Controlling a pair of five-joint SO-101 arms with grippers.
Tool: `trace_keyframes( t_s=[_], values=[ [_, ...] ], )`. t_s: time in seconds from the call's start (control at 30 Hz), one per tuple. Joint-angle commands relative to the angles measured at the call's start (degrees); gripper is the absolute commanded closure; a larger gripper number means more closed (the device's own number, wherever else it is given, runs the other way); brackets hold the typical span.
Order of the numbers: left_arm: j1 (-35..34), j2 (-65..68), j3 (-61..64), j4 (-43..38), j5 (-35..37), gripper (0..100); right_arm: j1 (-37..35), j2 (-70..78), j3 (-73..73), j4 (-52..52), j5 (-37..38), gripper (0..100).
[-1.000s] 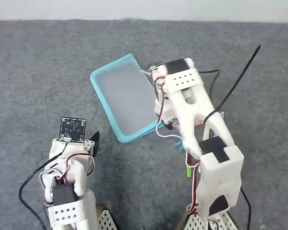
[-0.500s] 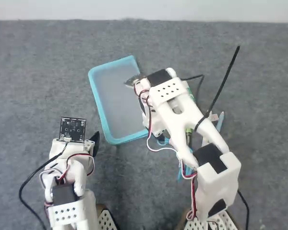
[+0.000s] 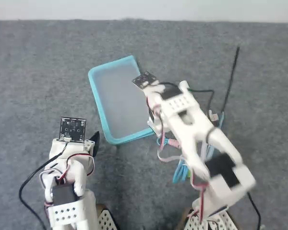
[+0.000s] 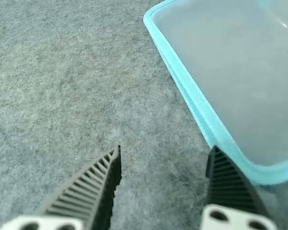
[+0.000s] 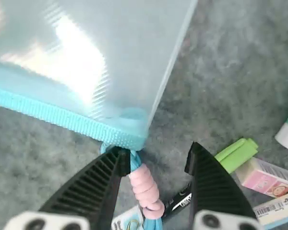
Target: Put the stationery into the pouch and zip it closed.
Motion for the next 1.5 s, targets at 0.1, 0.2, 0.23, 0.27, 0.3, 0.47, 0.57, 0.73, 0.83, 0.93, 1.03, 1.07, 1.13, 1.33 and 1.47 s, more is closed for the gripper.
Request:
trace_keyframes(
  t_s=[0.1,0.2,0.23,0.27,0.3,0.47,0.57,0.73,0.83,0.93,1.03,1.07,1.13,1.33,1.47],
  values=[
    [0.00,-1.05,-0.66,-1.05,0.35,73,0.84,-23.69,22.68,-21.32,-0.44,80.5],
    [0.00,-1.05,-0.66,-1.14,0.35,73,0.84,-27.47,30.07,-28.88,-0.18,80.5],
    [0.00,-1.05,-0.66,-1.14,0.35,73,0.75,-28.00,31.38,-30.37,0.62,80.5],
    [0.00,-1.05,-0.66,-1.14,0.35,73,0.75,-28.09,32.35,-31.60,1.58,80.5],
    [0.00,-1.05,-0.66,-1.14,0.35,73,0.75,-28.09,33.32,-32.75,2.46,80.5],
    [0.00,-1.05,-0.66,-1.14,0.35,73,0.75,-28.09,35.16,-34.15,3.43,80.7],
    [0.00,-1.05,-0.66,-1.14,0.35,73,0.66,-28.70,35.52,-33.89,3.25,80.8],
    [0.00,-1.05,-0.66,-1.05,0.35,73,-0.75,-28.26,36.04,-35.12,3.52,80.8],
    [0.00,-1.05,-0.66,-1.05,0.35,73,-1.71,-28.70,37.10,-36.18,3.25,80.8],
    [0.00,-1.05,-0.66,-1.05,0.35,73,-0.92,-28.79,37.27,-36.44,3.16,80.9],
    [0.00,-1.05,-0.66,-1.05,0.35,73,-0.04,-29.58,37.36,-36.44,2.99,80.9],
    [0.00,-1.05,-0.66,-1.14,0.35,73,0.22,-30.64,37.80,-36.44,2.81,80.9],
    [0.00,-1.05,-0.66,-1.14,0.35,73,0.84,-34.33,39.30,-36.26,0.79,82.8],
    [0.00,-1.05,-0.66,-1.14,0.35,73,0.48,-50.59,45.10,-30.81,-0.35,85.8],
    [0.00,-1.05,-0.66,-1.14,0.35,73,1.01,-58.59,46.95,-22.90,0.00,85.8]
  ],
)
